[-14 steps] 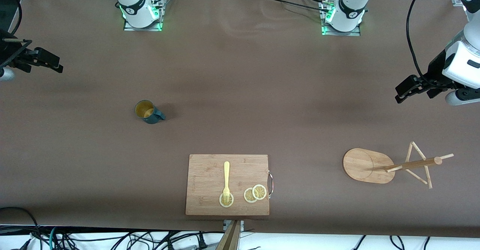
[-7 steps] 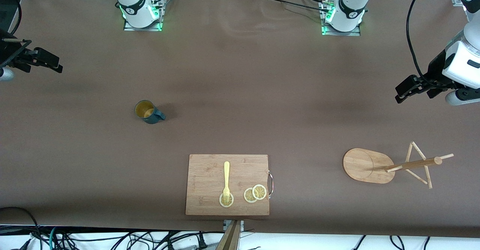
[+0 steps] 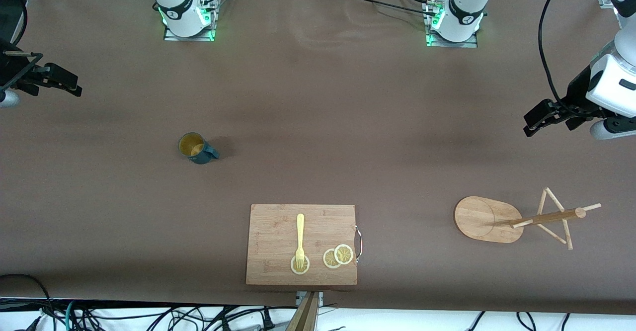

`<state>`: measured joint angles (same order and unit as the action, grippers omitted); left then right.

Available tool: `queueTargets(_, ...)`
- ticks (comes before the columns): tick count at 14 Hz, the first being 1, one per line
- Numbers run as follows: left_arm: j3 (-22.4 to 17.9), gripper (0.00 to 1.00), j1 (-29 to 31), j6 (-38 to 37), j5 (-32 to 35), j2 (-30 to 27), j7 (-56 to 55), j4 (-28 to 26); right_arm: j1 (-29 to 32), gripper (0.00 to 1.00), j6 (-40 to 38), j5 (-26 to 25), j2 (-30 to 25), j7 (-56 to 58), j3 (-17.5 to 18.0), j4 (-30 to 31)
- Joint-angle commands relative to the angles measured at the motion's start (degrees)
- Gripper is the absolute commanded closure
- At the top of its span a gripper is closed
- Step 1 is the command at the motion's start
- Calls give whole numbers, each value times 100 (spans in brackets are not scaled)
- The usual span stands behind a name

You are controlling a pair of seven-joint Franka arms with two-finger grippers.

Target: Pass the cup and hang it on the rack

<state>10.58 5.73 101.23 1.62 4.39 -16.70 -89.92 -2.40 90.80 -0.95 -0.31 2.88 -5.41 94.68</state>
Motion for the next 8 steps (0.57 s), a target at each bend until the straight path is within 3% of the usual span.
queueTargets(1,5,0,-2,-104,14,18,26,141,-58,0,-106,-90,57,-59,-31,-107)
queueTargets(4,5,0,-10,-104,14,18,26,141,-251,0,-37,-99,75,-767,-13,58)
queueTargets(8,5,0,-2,-104,14,27,26,133,-611,0,594,-72,715,-964,22,226)
